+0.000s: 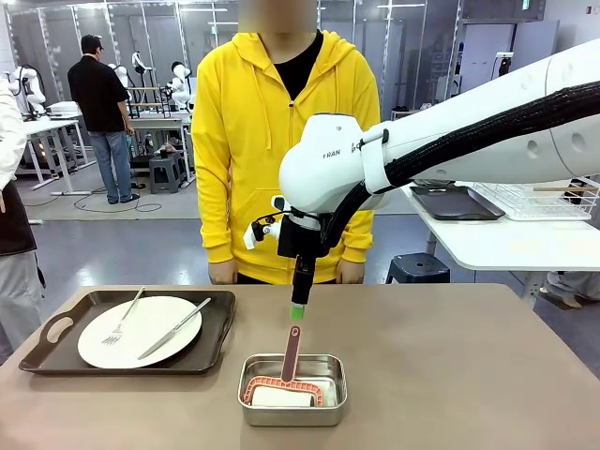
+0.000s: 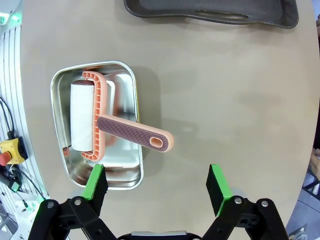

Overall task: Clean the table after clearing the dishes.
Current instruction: Place the Lint Roller back on top of the Airtight Container, then when the right (or left) Handle tray is removed, use the right hand (or left hand) to clean the right (or left) side of the table with the Lint Roller.

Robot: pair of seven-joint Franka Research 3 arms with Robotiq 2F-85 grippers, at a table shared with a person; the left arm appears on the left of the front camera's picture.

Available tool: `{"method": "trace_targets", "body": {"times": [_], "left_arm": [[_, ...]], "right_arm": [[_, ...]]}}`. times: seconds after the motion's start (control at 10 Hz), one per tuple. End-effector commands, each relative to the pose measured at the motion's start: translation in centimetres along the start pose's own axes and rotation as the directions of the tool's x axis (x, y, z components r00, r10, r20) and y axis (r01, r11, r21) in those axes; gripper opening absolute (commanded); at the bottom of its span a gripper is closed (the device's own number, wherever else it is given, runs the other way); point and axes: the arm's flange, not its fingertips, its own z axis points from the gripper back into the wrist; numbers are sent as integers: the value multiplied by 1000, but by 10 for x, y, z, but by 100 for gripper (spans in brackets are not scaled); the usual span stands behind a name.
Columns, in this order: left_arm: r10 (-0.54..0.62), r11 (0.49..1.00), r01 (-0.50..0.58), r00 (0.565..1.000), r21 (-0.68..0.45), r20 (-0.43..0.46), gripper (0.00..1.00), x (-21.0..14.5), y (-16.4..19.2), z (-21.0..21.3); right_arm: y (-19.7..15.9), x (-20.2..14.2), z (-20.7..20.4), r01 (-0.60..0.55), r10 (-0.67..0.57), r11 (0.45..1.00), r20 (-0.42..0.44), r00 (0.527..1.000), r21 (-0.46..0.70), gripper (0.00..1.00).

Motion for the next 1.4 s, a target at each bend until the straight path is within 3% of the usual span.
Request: {"method": "trace_targets", "body": {"times": [0.0,1.3], "left_arm": [[-2,1000,2,1000,8,-1,100,-4,-2,1],[-2,1000,2,1000,8,-1,100,-4,-2,1]], "right_arm": [[3,0,0,-7,7,1000,8,1000,9,100],[0,0,0,0,0,1000,0,1000,0,100]]}}
